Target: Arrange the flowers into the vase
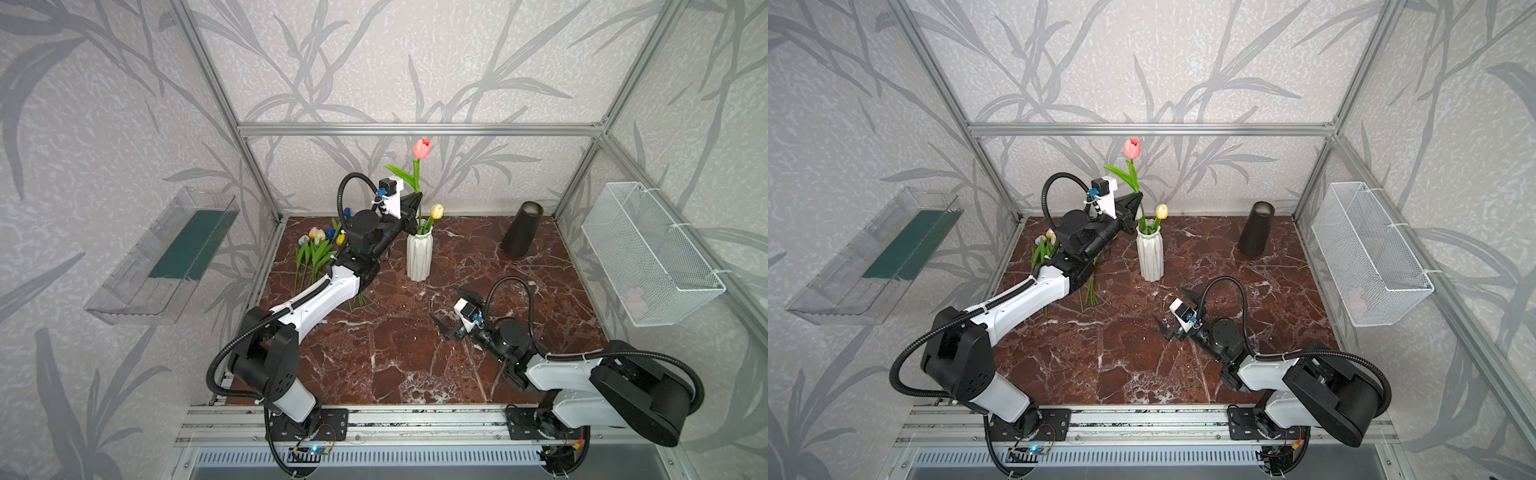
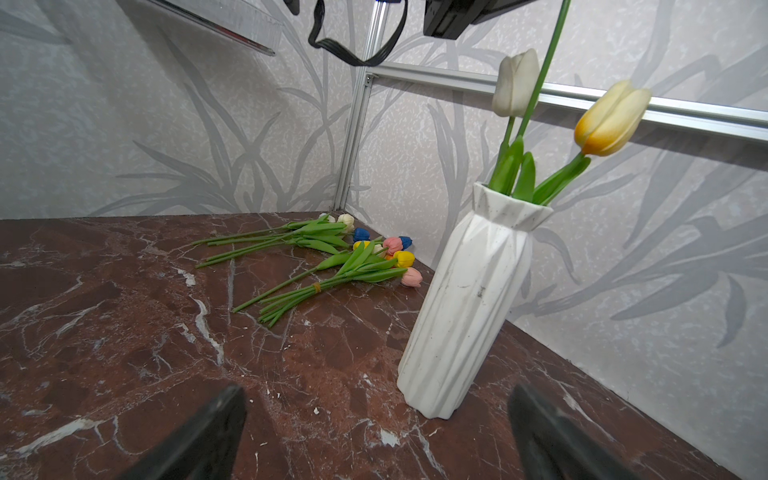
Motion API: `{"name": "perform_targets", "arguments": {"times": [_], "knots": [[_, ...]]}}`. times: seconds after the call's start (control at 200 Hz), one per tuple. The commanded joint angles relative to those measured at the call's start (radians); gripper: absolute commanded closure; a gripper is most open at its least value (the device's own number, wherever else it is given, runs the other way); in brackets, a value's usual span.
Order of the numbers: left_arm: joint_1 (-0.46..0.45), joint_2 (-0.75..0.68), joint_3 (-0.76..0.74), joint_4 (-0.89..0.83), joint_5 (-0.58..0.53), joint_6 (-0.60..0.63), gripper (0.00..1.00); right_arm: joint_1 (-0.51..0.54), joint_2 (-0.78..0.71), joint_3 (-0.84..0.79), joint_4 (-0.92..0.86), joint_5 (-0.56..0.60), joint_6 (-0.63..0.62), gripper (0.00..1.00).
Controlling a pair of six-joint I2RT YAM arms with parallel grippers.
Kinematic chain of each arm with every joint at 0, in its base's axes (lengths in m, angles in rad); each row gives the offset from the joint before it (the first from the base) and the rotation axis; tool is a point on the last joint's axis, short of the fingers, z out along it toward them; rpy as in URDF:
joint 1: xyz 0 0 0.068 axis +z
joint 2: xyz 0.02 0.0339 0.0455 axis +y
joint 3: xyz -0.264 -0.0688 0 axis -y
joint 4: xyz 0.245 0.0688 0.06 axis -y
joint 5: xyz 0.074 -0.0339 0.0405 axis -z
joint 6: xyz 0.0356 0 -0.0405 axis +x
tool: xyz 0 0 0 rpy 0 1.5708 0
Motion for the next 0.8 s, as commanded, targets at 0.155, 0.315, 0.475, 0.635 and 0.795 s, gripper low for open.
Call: {"name": "perform_targets", "arguments": {"times": [0.155, 0.315, 0.475, 0.635, 0.795], "knots": [[-0.019, -0.076, 0.028, -0.056, 0.003, 0.053, 1.00, 0.006, -0.002, -0.002, 0.046, -0.008, 0.005, 0.01], [-0.036, -0.103, 0.032, -0.063, 0.004, 0.054, 1.00, 0.006, -0.005, -0.003, 0.044, -0.004, 0.001, 0.01], [-0.060, -0.129, 0.029, -0.102, -0.007, 0.067, 1.00, 0.006, -0.003, -0.003, 0.044, -0.002, 0.000, 0.01], [-0.081, -0.160, 0.007, -0.059, -0.007, 0.065, 1.00, 0.006, 0.008, 0.000, 0.048, -0.007, 0.006, 0.01], [-0.089, -0.132, 0.041, -0.085, -0.037, 0.075, 1.00, 0.006, 0.026, 0.000, 0.065, -0.008, 0.007, 0.01]]}}
